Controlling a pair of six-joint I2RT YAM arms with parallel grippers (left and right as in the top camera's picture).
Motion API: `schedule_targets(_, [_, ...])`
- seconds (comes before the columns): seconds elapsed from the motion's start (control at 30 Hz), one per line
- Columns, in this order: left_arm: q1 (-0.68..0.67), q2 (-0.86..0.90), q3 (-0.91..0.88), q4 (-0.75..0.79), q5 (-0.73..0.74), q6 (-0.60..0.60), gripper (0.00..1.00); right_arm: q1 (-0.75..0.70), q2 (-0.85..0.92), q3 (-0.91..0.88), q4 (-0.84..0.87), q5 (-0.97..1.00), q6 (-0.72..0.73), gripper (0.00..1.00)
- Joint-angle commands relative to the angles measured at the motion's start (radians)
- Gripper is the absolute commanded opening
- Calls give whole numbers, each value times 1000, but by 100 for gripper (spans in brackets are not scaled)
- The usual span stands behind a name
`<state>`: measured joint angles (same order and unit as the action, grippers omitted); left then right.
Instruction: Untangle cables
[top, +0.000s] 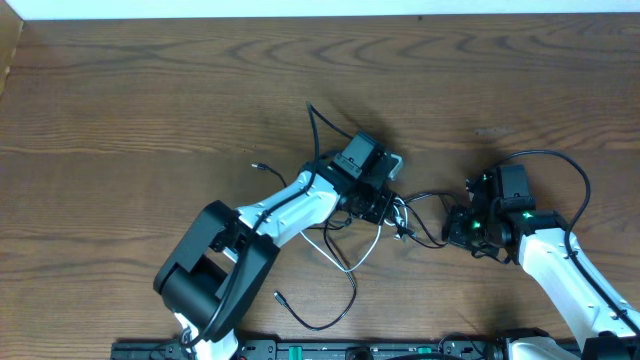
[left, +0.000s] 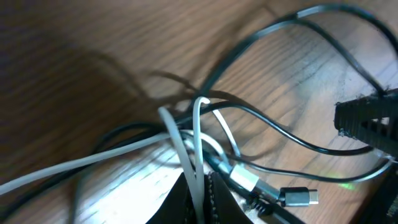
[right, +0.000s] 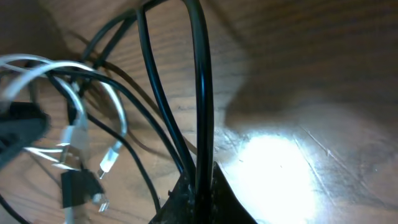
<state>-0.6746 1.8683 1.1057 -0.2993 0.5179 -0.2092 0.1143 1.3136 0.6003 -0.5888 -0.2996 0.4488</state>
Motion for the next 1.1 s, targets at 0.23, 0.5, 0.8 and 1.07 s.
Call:
schedule_targets(0.23, [158,-311,9,-165,-5,5,8,-4,1,-2,-101,246,97,1])
schedule_targets(0.5, [323,-521,9,-253,-5,5,8,-4,1,-2,-100,245,97,1])
schedule_targets(0.8, [436,-630,9,-276,13,5,8,-4,1,-2,-100,245,97,1])
schedule_targets(1.07, [440,-622,9,-276,134,5,8,-4,1,-2,-98,245,97,1])
